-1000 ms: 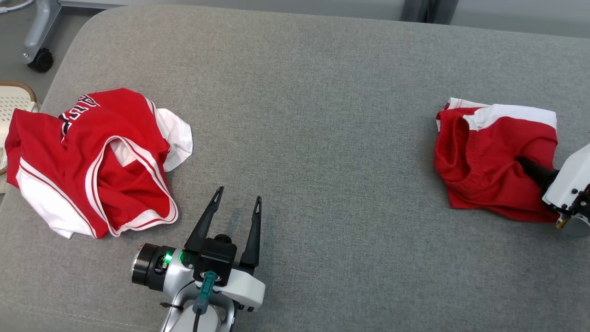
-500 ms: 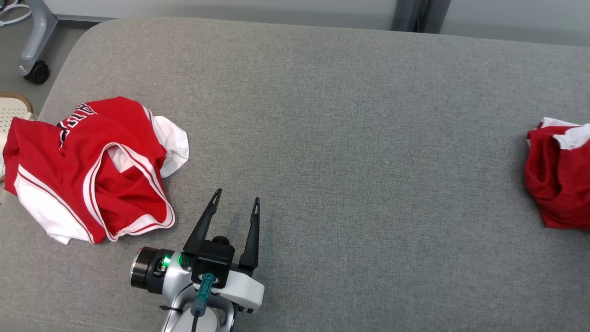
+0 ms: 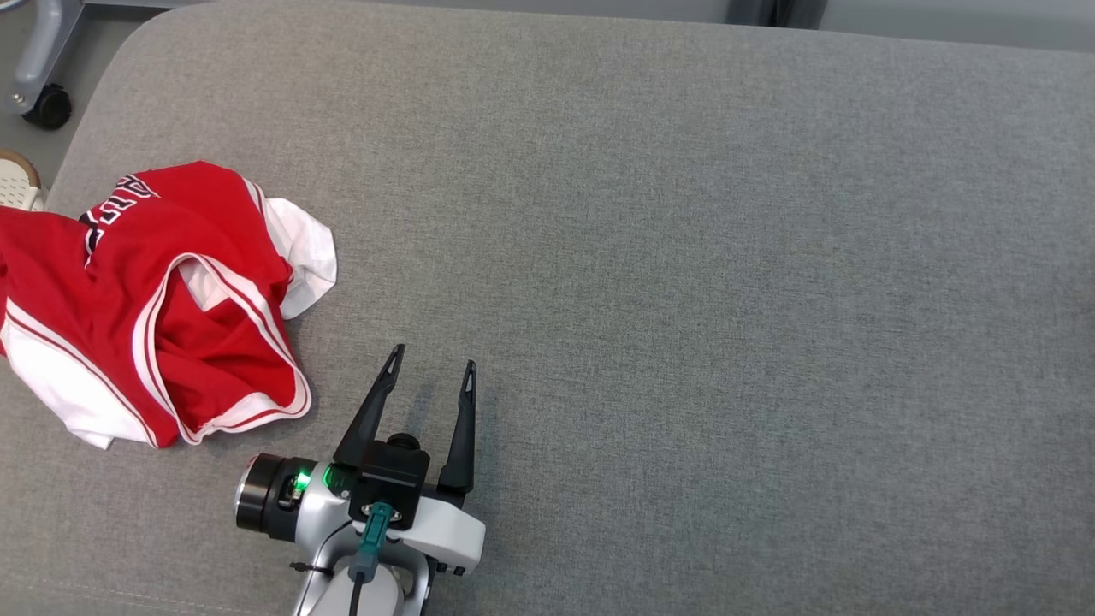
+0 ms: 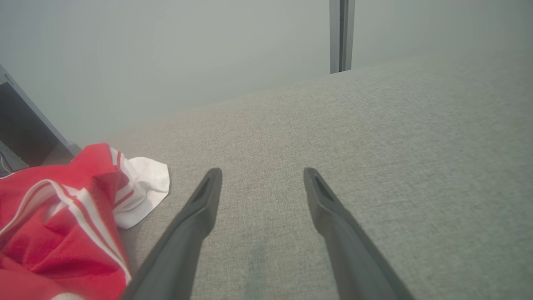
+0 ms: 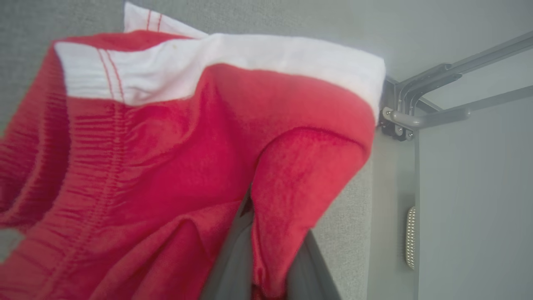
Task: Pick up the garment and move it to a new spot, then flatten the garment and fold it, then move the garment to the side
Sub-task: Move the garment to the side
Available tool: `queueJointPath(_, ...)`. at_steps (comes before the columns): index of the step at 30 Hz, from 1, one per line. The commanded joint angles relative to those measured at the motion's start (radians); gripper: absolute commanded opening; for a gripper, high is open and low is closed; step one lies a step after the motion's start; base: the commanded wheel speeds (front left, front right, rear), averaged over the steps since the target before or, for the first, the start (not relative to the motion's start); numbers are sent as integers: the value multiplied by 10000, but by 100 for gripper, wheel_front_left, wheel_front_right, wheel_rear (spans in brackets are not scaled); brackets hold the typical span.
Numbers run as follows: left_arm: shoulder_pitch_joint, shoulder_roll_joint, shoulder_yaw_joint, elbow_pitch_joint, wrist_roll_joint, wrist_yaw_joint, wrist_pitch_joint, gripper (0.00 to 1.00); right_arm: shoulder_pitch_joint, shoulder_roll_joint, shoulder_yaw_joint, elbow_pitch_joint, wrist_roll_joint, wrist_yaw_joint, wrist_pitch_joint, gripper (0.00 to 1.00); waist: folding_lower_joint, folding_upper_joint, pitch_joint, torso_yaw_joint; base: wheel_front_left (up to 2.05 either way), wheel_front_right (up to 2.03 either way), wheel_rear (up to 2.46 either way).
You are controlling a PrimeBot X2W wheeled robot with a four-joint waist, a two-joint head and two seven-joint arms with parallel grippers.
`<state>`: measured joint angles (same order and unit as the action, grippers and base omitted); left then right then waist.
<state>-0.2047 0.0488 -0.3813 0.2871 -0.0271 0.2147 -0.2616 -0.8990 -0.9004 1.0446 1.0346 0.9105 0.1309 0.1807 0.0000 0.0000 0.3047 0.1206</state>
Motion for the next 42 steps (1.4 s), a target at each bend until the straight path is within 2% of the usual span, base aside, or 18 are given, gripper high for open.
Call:
queueJointPath(1, -122, 40, 55, -12, 83, -17, -43, 100, -189, 31, 61, 239, -211, -1, -143, 0, 0, 0, 36, -25, 0, 0, 0)
queueJointPath(8, -206, 58, 80, 0, 184, -68, -43, 100, -748, 560, 381, 1583, -972, -1, -624, 0, 0, 0, 249, -138, 0, 0, 0)
queueJointPath(16, -290, 80, 93, 21, 218, -76, -43, 100, -851, 868, 292, 1979, -794, -1, -808, 0, 0, 0, 370, -199, 0, 0, 0)
queueJointPath(18, -296, 79, 75, 54, 203, -76, -43, 100, -859, 920, 229, 2033, -698, -1, -932, 3, 0, 0, 362, -217, 0, 0, 0)
queueJointPath(19, -298, 77, 60, 68, 203, -76, -43, 100, -820, 987, 201, 2027, -635, -1, -952, 100, 0, 0, 343, -227, 0, 0, 0)
queueJointPath(26, -250, 72, -3, 165, 189, -21, -43, 100, -887, 1067, 400, 2051, -674, -1, -1120, 100, 0, 0, 89, -287, 0, 0, 0)
queueJointPath(37, -26, 59, -44, 178, 75, 31, -43, 100, -1378, 858, 851, 2389, -1310, -1, -971, 100, 0, 0, -363, -196, 0, 0, 0)
queueJointPath(42, 153, 54, -9, 199, 22, 68, -43, 100, -1588, 1134, 638, 2470, -1218, -1, -1350, 100, 0, 0, -626, -165, 0, 0, 0)
